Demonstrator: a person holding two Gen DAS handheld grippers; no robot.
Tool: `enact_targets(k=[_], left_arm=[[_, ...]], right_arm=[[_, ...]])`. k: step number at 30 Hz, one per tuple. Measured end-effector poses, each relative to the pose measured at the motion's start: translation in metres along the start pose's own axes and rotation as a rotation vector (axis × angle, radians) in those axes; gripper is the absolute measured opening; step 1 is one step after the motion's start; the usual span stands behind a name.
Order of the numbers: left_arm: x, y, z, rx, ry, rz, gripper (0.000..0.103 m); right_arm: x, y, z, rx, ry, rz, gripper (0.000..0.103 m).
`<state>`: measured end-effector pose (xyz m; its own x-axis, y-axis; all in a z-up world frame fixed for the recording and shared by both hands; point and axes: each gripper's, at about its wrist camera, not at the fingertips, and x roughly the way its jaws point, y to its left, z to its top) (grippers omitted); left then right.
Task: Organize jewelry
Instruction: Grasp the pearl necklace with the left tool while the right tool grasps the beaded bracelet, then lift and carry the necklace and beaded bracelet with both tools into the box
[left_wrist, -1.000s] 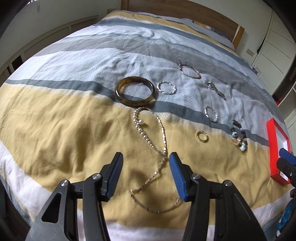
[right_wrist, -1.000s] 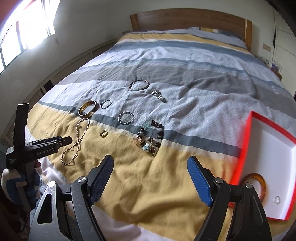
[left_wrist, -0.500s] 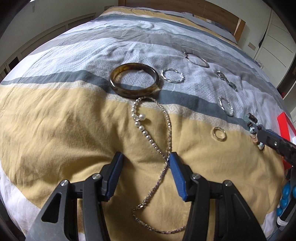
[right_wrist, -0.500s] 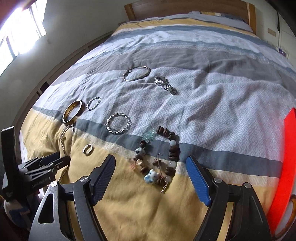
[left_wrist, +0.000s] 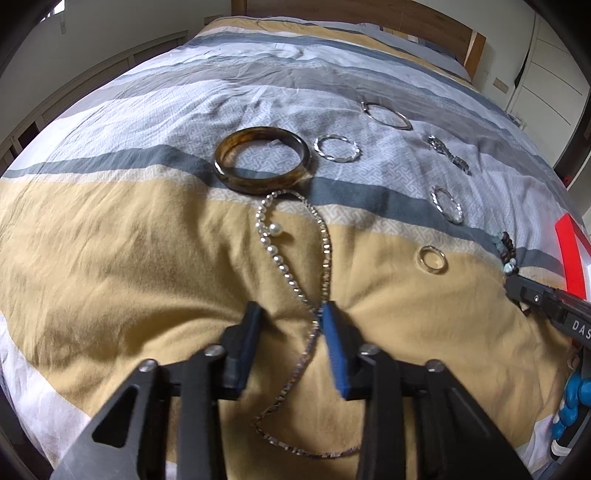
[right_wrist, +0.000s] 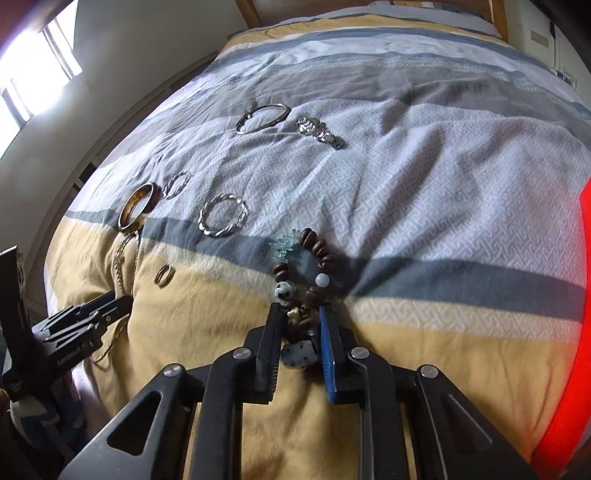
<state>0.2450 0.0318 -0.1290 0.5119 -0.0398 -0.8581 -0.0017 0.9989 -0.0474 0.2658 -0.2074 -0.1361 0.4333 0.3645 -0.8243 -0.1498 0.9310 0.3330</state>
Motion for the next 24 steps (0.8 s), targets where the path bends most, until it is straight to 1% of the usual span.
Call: enact_targets(k=[2, 3, 8, 13, 24], left_arm=[[-0.003, -0.001, -0.002, 0.002, 0.008, -0.009, 0.008], [-0.004, -0.002, -0.003, 0.001, 0.011, -0.013, 0.005], [-0.02, 0.001, -0.011, -0.029, 0.014, -0.041, 0.003], [-0.042, -0.003, -0.023, -0.026, -0.005, -0.059, 0.002], [-0.106, -0.02, -0.038, 0.008, -0.093, -0.123, 0.002]], right_arm=[[-0.005, 0.002, -0.007, -0.002, 0.006, 0.005, 0.017], [-0.008, 0.003, -0.01, -0.001, 0.006, 0.009, 0.017], [-0.029, 0.008, -0.03, -0.001, 0.0, 0.016, 0.017], [-0.058, 0.012, -0.047, -0.002, -0.029, 0.017, 0.016], [-0.128, 0.027, -0.074, -0.02, -0.128, 0.011, 0.016]])
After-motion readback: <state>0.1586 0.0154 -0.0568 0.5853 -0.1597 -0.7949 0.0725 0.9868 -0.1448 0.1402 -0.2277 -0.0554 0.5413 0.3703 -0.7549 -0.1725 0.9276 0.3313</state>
